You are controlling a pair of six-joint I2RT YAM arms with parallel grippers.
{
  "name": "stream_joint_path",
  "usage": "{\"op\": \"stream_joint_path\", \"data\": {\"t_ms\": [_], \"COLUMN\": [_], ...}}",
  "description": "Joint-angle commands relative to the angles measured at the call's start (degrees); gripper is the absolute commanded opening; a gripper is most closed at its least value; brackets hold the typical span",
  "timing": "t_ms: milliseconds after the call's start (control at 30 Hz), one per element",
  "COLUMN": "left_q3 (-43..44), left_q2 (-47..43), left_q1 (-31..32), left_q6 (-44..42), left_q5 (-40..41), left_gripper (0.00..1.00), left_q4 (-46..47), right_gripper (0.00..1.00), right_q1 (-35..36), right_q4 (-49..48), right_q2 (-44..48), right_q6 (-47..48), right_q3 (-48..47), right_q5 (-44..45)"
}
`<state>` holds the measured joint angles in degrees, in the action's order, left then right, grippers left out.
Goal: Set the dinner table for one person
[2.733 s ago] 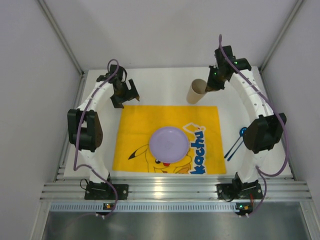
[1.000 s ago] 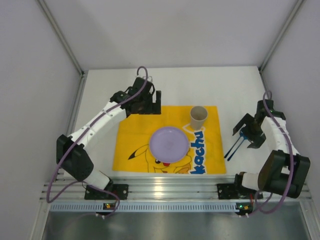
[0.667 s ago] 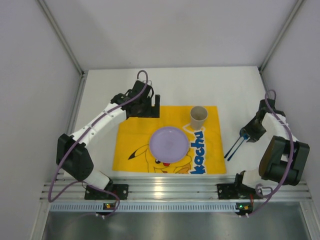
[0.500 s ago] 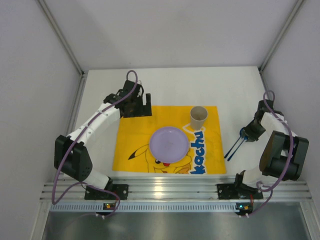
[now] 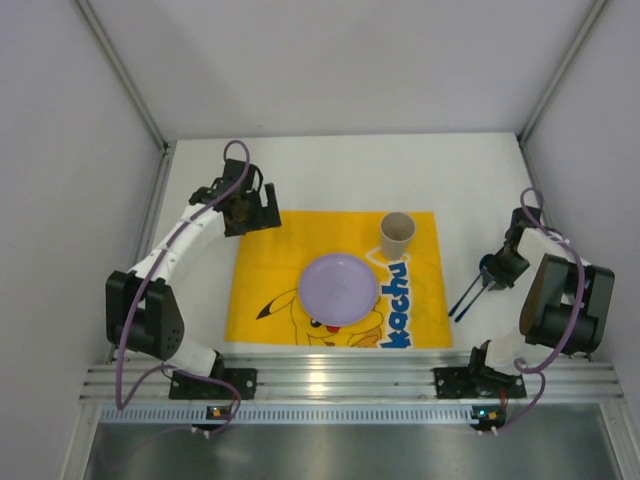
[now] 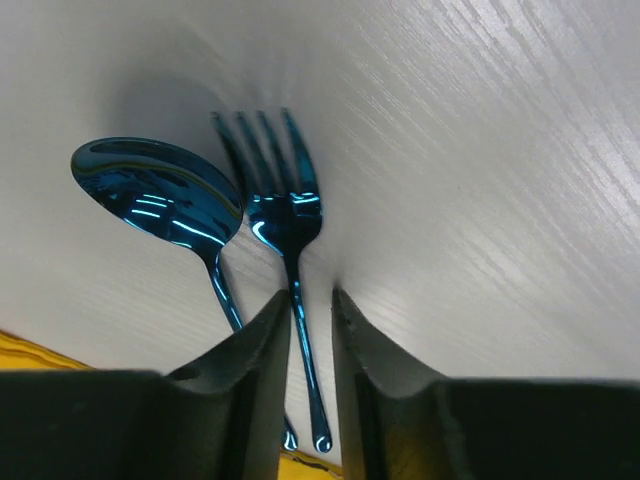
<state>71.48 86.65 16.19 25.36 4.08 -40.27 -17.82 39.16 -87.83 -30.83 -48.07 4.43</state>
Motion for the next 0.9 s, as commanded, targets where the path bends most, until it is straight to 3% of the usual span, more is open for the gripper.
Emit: {"op": "stream_joint_path", "data": {"t_ms": [0, 167, 433, 633, 867], "left_q3": [2.35, 1.73, 2.17, 2.96, 6.11], "left_q2": [-0.16, -1.05, -0.70, 0.01, 0.88], "left_q1": [0.07, -0.01, 0.07, 0.07, 0.16], "left_q6": [0.12, 0.12, 1.09, 2.14, 3.02], "left_q5": [-0.56, 0.32, -0.38, -2.23, -3.81], "left_gripper": [0.95, 0.94, 0.95, 0.95, 0.95], "left_q4": [0.64, -0.07, 0.10, 0.54, 0.20], "right_gripper": [0.19, 0.00, 0.00, 0.00, 0.00], "right_q1": [-0.63, -0.63, -0.63, 0.07, 8.32], "right_q4": [-9.00, -9.71, -3.22, 5.83, 15.51], "right_q2": [-3.13, -4.80, -3.49, 5.82, 13.20], "right_q6": [0.94, 3.58, 4.11, 4.64, 3.14], "right_q3": [2.37, 2.28, -2.45, -9.57, -21.60], "right_q5": [1.81, 3.40, 5.50, 5.24, 5.42]}}
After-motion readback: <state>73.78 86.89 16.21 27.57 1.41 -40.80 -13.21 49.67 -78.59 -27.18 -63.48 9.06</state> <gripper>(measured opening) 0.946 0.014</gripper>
